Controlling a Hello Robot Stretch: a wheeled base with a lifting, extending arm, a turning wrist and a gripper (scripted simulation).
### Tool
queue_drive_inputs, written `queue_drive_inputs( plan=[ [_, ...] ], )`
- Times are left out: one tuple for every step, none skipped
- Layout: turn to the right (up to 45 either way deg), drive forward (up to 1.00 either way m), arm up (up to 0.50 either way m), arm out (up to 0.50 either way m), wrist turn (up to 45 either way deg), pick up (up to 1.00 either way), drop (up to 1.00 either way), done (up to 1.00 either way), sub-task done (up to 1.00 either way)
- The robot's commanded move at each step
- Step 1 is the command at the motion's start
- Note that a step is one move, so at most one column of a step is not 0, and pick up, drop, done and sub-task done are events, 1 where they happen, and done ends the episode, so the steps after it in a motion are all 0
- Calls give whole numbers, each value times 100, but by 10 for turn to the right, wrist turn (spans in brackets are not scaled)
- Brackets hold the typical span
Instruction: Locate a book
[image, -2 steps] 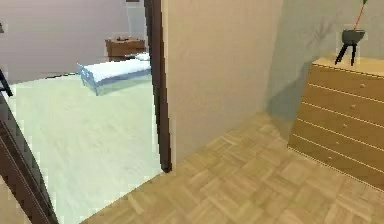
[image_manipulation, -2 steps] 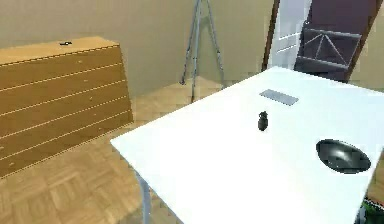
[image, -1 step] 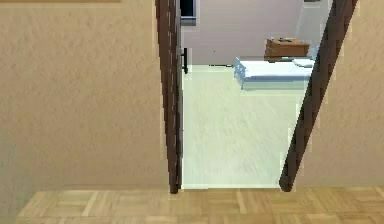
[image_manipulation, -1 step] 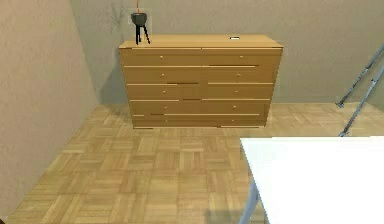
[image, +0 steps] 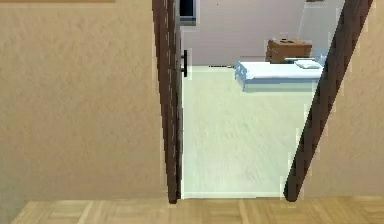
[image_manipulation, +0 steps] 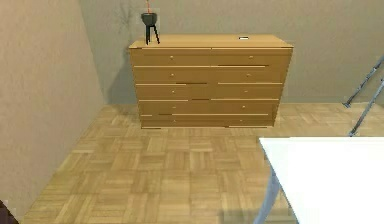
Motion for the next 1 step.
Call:
queue_drive_inputs(
  plan=[
    [-450, 0, 0, 0, 0, 0, 0, 0, 0]
  ],
)
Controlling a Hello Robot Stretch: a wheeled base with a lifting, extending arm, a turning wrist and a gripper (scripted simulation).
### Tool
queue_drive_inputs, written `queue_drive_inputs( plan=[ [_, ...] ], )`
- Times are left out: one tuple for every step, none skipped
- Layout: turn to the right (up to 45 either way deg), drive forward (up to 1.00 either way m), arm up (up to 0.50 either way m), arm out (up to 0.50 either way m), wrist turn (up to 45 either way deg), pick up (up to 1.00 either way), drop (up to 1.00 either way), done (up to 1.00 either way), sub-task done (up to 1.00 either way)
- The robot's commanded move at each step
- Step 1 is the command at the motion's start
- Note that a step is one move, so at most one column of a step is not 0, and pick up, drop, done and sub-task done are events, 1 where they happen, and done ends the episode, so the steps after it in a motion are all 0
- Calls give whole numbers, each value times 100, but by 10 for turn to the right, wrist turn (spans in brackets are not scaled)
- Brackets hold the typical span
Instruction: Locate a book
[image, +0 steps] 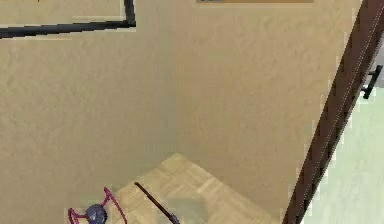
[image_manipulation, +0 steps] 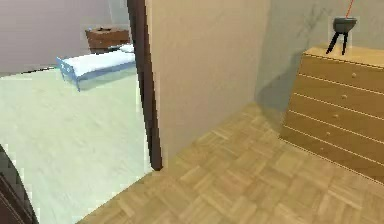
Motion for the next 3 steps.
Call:
queue_drive_inputs(
  plan=[
    [-390, 0, 0, 0, 0, 0, 0, 0, 0],
    [0, 45, 0, 0, 0, 0, 0, 0, 0],
    [-450, 0, 0, 0, 0, 0, 0, 0, 0]
  ],
)
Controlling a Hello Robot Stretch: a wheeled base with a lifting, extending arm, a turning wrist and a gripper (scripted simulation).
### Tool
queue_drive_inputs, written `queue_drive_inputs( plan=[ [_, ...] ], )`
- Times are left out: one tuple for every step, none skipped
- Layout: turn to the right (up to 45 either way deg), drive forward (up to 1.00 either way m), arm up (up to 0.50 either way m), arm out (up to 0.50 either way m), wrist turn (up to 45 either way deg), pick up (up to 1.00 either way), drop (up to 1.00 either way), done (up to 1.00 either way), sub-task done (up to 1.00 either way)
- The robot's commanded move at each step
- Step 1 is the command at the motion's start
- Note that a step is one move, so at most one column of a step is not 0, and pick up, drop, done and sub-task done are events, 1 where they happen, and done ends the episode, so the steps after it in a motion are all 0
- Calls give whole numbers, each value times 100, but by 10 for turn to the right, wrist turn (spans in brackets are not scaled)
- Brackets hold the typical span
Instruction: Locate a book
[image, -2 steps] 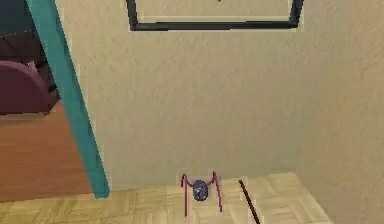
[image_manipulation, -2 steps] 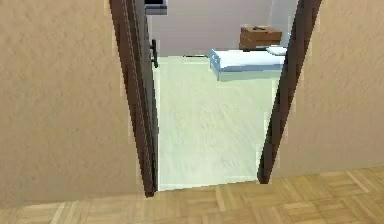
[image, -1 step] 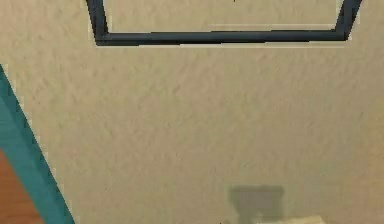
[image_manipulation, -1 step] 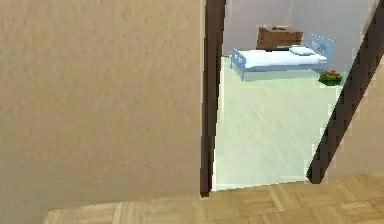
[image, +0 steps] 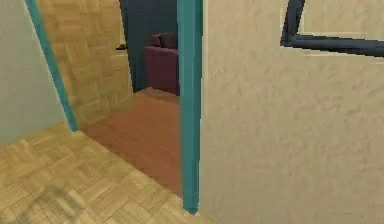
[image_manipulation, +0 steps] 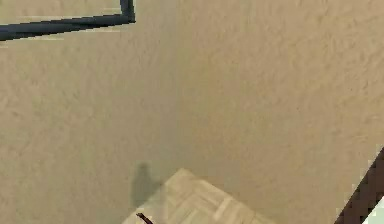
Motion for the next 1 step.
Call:
queue_drive_inputs(
  plan=[
    [-420, 0, 0, 0, 0, 0, 0, 0, 0]
  ],
)
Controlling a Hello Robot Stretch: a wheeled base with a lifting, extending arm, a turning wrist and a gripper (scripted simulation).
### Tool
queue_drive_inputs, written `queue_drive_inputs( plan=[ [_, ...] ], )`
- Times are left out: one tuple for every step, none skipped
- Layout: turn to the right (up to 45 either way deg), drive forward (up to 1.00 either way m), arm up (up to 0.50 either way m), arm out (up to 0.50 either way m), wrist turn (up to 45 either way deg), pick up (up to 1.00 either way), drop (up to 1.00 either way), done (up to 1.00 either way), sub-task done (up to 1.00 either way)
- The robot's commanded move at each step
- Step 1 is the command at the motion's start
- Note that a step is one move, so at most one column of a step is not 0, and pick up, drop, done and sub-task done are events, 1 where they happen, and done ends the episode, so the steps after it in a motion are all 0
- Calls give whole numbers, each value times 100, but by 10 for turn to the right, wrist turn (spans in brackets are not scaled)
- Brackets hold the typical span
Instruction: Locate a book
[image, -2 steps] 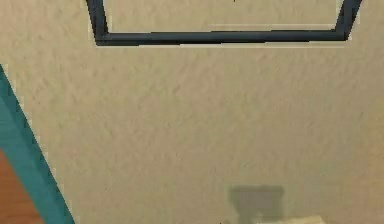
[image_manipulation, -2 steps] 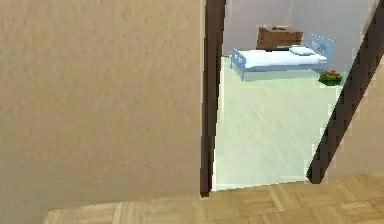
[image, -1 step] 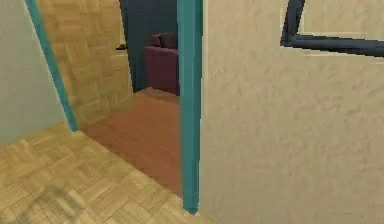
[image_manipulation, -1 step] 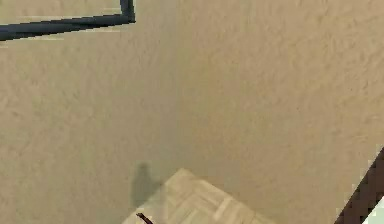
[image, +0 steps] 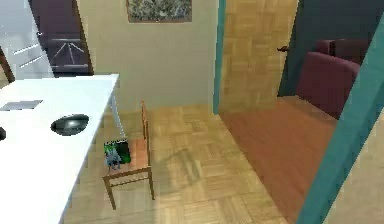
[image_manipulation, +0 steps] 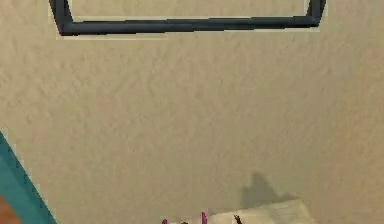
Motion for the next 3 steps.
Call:
queue_drive_inputs(
  plan=[
    [0, 90, 0, 0, 0, 0, 0, 0, 0],
    [450, 0, 0, 0, 0, 0, 0, 0, 0],
    [150, 0, 0, 0, 0, 0, 0, 0, 0]
  ],
)
